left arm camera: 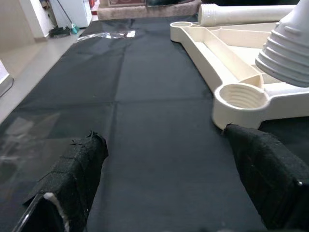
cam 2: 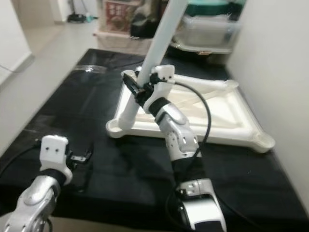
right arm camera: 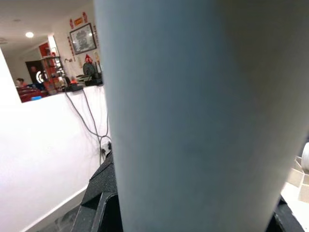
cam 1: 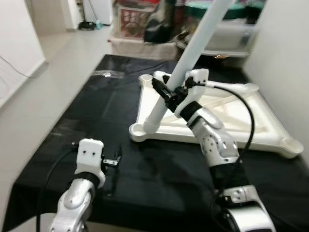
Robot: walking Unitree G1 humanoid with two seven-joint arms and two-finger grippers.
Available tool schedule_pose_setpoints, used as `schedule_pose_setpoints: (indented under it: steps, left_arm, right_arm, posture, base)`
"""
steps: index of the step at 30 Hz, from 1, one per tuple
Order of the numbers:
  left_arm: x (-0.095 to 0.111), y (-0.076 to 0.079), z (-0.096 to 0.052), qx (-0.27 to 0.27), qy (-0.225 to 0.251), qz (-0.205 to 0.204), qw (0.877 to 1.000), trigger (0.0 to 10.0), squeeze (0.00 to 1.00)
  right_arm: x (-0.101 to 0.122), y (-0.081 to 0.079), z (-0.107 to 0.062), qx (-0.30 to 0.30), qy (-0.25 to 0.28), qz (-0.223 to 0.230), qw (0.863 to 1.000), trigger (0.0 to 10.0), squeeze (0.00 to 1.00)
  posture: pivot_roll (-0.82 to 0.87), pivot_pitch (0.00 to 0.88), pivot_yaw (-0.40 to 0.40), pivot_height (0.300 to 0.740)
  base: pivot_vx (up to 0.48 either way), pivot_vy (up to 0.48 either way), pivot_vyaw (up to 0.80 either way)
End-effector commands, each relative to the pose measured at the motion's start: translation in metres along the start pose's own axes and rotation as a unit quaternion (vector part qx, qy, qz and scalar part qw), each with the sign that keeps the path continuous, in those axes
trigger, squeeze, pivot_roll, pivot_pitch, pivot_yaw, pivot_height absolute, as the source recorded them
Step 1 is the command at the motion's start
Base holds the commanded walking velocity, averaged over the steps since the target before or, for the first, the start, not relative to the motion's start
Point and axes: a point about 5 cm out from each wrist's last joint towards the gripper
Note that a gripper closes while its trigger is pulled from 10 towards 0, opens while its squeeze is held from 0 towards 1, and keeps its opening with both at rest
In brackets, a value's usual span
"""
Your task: Building children table
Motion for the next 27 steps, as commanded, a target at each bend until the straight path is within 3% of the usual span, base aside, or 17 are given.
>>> schedule_pose_setpoints:
  steps: [1, 13, 23, 27]
  left_arm:
    - [0.000, 0.006, 0.000, -0.009, -0.004, -0.002, 1.000, 10.0, 0.00]
    - [0.016, 0.009, 0.005, 0.001, 0.026, -0.005, 1.000, 10.0, 0.00]
    - [0.022, 0.008, 0.007, 0.001, 0.038, -0.001, 0.999, 10.0, 0.00]
    - [0.023, 0.008, 0.008, 0.003, 0.040, -0.001, 0.999, 10.0, 0.00]
  right_arm:
    - [0.006, 0.007, -0.004, -0.012, 0.009, -0.001, 1.000, 10.0, 0.00]
    - [0.006, 0.009, -0.008, -0.035, 0.027, -0.025, 0.999, 10.0, 0.00]
    - [0.006, 0.006, -0.008, -0.039, 0.036, -0.030, 0.998, 10.0, 0.00]
    - [0.008, 0.008, -0.007, -0.047, 0.040, -0.019, 0.998, 10.0, 0.00]
  posture:
    - [0.08, 0.125, -0.096, 0.740]
    - [0.08, 0.136, -0.097, 0.740]
    - [0.08, 0.132, -0.098, 0.740]
    - [0.08, 0.131, -0.097, 0.740]
  base:
    - [0.000, 0.000, 0.00]
    - [0.000, 0.000, 0.00]
    - [0.000, 0.000, 0.78]
    - [0.000, 0.000, 0.27]
Point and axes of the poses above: a point about 5 cm out from each wrist's last joint towards the gripper, its own z axis pointing out of the wrist towards the gripper, its own x axis along the axis of the wrist's last joint, y = z × x, and after that the axes turned 4 degrees about z, right-handed
